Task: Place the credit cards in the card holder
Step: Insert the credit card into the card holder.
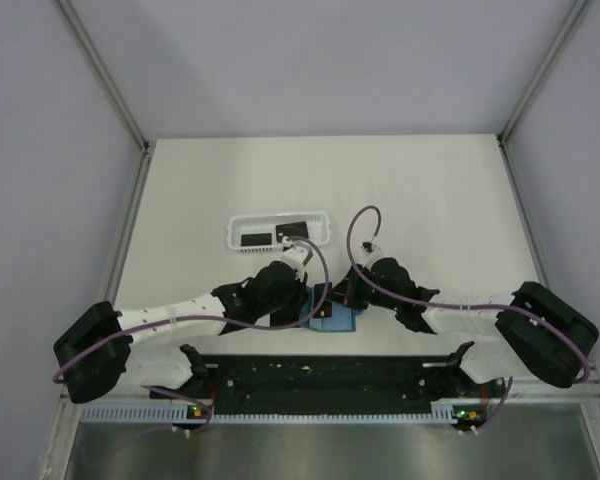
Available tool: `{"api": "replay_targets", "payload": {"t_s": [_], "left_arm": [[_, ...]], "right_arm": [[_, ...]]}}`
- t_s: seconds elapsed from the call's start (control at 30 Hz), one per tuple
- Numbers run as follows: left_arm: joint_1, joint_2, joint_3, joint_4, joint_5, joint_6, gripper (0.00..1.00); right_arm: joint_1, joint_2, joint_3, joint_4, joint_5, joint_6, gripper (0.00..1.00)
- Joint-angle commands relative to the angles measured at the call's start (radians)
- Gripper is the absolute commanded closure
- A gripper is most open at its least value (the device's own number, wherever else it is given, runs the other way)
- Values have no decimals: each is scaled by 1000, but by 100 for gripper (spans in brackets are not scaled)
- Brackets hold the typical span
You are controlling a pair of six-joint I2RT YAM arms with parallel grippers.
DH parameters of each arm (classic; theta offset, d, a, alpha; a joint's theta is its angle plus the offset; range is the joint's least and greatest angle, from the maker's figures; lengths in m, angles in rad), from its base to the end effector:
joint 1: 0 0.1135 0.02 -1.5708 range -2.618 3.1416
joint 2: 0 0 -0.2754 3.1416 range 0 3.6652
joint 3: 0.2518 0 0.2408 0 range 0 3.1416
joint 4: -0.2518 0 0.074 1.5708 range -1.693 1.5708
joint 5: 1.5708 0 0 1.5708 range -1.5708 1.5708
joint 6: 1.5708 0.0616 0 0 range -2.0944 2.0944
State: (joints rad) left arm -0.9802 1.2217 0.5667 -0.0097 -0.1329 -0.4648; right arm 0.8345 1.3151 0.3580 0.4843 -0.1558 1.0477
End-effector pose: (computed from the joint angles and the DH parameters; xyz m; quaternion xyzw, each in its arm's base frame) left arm 0.1480 -0.2061 0.1945 0.2005 0.8749 -0.2440 0.3671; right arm 0.1633 0.1944 0.1624 0.0501 0.8500 0.4596 0.2527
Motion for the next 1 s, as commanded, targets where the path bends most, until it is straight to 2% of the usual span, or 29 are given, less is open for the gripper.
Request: {"api": "replay_targets", "payload": {"t_s": [0.0, 0.27, 0.67, 0.77, 0.97], "left_arm": [[15, -71, -28, 14, -33, -15, 100], [21, -114, -50, 14, -34, -17, 100], [21, 84, -64, 63, 9, -46, 100], [20, 93, -64, 76, 23, -46, 100], [20, 87, -59, 36, -37, -58, 100]], "right_arm": [[25, 55, 61, 91, -17, -14, 100], [38, 176, 93, 126, -18, 6, 100], [41, 266, 99, 123, -13, 25, 100], [41, 274, 99, 123, -13, 25, 100], [41, 273, 95, 112, -5, 25, 100]]}}
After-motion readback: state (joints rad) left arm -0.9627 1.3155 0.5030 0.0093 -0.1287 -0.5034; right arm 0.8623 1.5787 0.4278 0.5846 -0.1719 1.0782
